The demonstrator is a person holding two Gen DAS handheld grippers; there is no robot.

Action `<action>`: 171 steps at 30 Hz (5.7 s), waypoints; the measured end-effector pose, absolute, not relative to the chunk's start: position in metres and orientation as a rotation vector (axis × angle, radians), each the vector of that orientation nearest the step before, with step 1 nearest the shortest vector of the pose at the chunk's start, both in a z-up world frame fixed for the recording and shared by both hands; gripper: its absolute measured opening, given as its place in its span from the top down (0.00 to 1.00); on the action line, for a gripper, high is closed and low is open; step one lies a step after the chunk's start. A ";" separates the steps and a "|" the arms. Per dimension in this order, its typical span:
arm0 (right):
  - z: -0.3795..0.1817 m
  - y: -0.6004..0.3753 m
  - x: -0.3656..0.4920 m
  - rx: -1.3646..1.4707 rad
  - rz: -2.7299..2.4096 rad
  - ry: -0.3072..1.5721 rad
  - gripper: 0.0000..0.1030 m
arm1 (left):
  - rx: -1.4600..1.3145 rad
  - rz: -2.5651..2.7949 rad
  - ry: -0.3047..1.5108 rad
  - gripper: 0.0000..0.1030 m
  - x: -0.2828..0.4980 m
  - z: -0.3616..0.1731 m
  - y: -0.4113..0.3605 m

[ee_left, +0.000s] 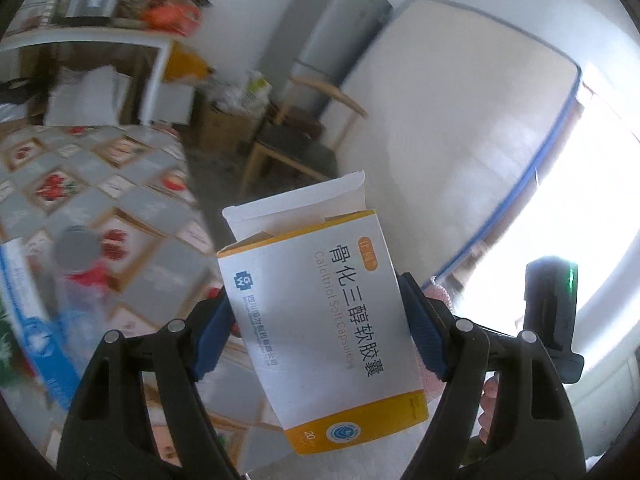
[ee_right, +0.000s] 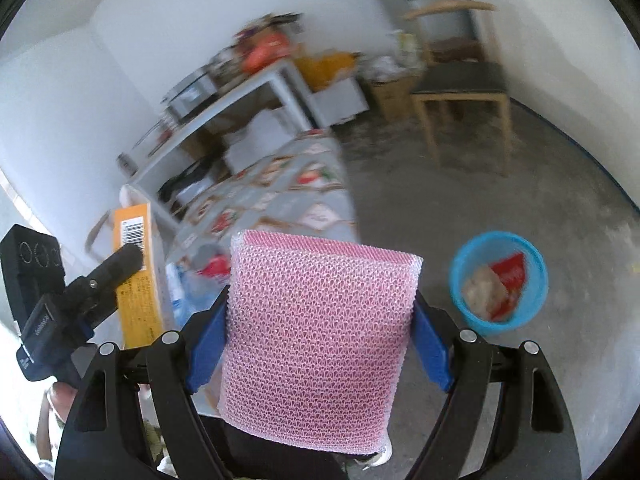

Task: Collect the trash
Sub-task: 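Carry the medicine box and pink sponge over the blue wastebasket, then open both grippers to drop the box and sponge into the wastebasket, then move both open grippers back to the table, then close the left gripper on the blue-white toothpaste box while the right gripper reaches into the clear container, then close the right gripper on the blue wrapper while the left gripper opens around the toothpaste box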

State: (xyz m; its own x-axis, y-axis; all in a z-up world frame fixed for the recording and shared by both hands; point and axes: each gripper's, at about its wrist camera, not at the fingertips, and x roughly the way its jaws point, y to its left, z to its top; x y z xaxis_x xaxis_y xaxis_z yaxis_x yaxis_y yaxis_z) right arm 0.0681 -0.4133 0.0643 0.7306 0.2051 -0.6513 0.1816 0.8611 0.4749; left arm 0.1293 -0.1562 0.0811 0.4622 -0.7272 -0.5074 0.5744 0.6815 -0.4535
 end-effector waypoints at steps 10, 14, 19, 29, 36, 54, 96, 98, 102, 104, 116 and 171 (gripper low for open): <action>-0.029 -0.531 0.035 0.870 -0.176 0.789 0.23 | -0.077 -0.954 1.009 0.27 0.168 0.026 -0.305; -0.076 -0.568 0.050 0.979 -0.199 0.821 0.23 | -0.023 -0.923 1.134 0.27 0.191 -0.010 -0.356; -0.124 -0.600 0.091 1.039 -0.214 0.877 0.23 | 0.065 -0.854 1.209 0.27 0.220 -0.046 -0.407; -0.218 -0.680 0.192 1.105 -0.349 1.016 0.15 | 0.124 -0.732 1.224 0.14 0.287 -0.094 -0.480; -0.239 -0.674 0.189 1.100 -0.377 1.029 0.15 | 0.085 -0.793 1.213 0.14 0.275 -0.087 -0.457; -0.081 -0.553 0.083 0.778 -0.150 0.830 0.15 | 0.012 -0.980 0.916 0.11 0.124 0.028 -0.277; 0.001 -0.163 0.236 0.368 0.422 1.062 0.15 | -0.528 -0.382 0.817 0.30 0.178 -0.069 0.061; -0.003 -0.159 0.239 0.343 0.415 1.077 0.15 | -0.526 -0.371 0.842 0.31 0.184 -0.074 0.058; -0.008 -0.151 0.240 0.301 0.413 1.101 0.16 | -0.537 -0.357 0.893 0.36 0.192 -0.085 0.051; -0.009 -0.146 0.241 0.278 0.409 1.108 0.19 | -0.542 -0.348 0.916 0.38 0.194 -0.089 0.049; -0.011 -0.154 0.226 0.299 0.401 1.125 0.56 | -0.579 -0.368 0.958 0.52 0.184 -0.093 0.042; -0.057 -0.175 0.203 0.137 0.198 1.210 0.61 | -0.364 -0.423 1.053 0.34 0.125 -0.112 0.026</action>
